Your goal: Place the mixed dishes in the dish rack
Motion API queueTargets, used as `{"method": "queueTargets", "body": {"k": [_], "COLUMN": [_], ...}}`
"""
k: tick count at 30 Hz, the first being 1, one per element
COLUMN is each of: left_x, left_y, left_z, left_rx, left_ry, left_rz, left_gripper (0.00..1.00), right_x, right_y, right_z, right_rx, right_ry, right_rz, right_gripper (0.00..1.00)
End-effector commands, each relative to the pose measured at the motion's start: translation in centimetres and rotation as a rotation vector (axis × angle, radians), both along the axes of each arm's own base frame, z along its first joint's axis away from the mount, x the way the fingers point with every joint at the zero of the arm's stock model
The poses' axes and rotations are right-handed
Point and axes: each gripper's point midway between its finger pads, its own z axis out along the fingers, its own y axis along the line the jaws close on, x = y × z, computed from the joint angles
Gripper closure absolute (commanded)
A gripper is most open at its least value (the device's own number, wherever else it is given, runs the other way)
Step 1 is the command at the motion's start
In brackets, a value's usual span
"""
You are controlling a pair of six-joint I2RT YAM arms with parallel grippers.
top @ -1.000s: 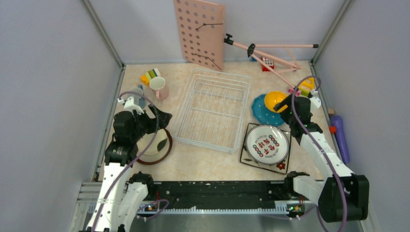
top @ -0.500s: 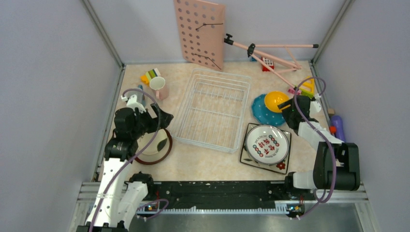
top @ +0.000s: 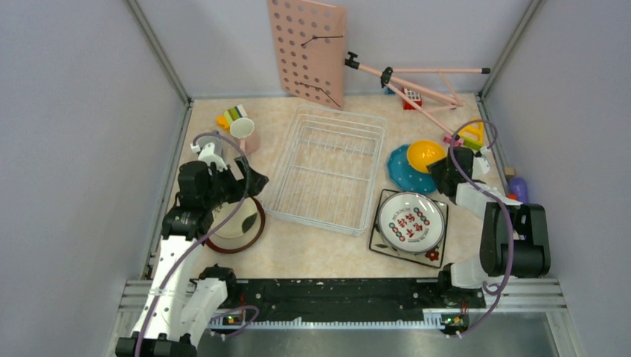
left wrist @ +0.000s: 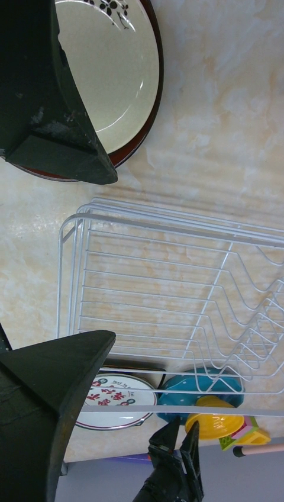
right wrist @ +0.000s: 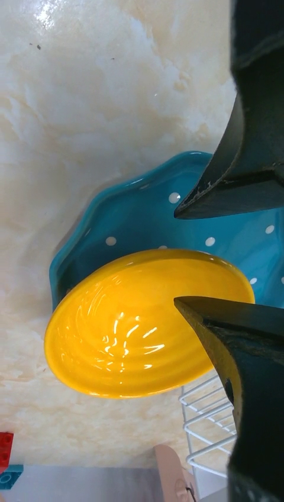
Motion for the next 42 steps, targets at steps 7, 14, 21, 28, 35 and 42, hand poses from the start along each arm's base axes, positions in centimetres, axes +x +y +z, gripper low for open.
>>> {"method": "queueTargets", "body": {"k": [7,14,21,28,35,42], "left_x": [0.5,0.9,1.2,0.8,0.5,0.0], "left_y": [0.1,0.0,-0.5,-3.1,-8.4,-13.4], "left_z": [3.7,3.6,5.2,8.0,9.9,11.6], "left_rx": [0.015,0.019,-0.018,-0.052,0.099,0.252], "left_ry": [-0.136,-0.126,-0.170,-0.309,-0.441,-0.664], "left_rz": [-0.004,-0.011,-0.025,-0.146,-0.265,-0.488], "left_gripper": [0.02,0.02,0.02,0.02,0.02,0.04], "right_x": [2.4,2.2,0.2,-1.4,-4.2,-6.2], "right_y": [0.1,-0.1,-0.9,-0.8,1.1,7.3], "right_z": [1.4,2.8,4.9,9.7,14.5,18.2], "right_rx": [0.016,-0.022,-0.070,-0.109,-0.111,0.038], "right_ry": [-0.057,-0.033,0.027,0.014,-0.002,-0.119], "right_rz": [0.010,0.039,0.025,0.063,0.211,0.552], "right_gripper": [0.70,0.96,1.00,1.00,1.00,1.00]}}
